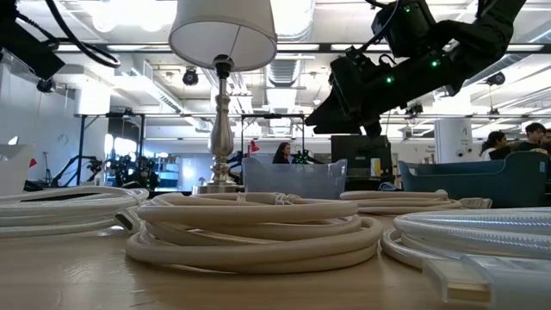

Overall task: Sort HDMI cables
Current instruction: Put the left light blue HDMI cable into the white bin, then put the top left light brown HDMI cable into the black bin

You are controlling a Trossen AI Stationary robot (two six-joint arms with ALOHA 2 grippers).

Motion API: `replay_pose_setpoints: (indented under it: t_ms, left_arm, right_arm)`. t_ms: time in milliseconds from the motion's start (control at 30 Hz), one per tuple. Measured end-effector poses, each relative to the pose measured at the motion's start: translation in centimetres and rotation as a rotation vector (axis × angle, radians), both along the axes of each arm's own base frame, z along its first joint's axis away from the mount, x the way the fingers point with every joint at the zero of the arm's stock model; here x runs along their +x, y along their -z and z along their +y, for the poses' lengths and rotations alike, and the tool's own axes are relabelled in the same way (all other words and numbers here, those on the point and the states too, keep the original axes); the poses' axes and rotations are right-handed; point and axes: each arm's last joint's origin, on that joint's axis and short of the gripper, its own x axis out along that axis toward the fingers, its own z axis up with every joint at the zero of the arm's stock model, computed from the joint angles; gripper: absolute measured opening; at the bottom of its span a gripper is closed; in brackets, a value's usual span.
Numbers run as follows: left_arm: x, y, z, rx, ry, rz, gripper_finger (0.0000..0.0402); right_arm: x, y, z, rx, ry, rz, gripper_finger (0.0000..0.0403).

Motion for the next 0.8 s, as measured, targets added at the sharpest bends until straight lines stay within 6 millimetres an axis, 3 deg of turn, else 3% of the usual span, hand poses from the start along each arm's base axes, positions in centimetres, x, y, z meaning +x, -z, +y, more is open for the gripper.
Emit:
replay_pose_setpoints:
  t_ms: [233,533,800]
  left_arm:
    - [1.0,-1.9,-0.1,0.073,0.04,-0.142,0.0126]
    - [2.9,-5.5,0.4,0.442,0.147,-0.511,0.0126]
    - [3.7,-5.5,1.4,0.604,0.291,-0.556,0.0126]
  right_arm:
    - [0.1,0.0,0.4,0.003,-0.134,0.006,0.0185]
    - [0.3,-0.2,1.3,0.015,-0.206,-0.02,0.0183]
    - [0.6,-0.5,3.2,-0.007,-0.277,-0.061,0.0171]
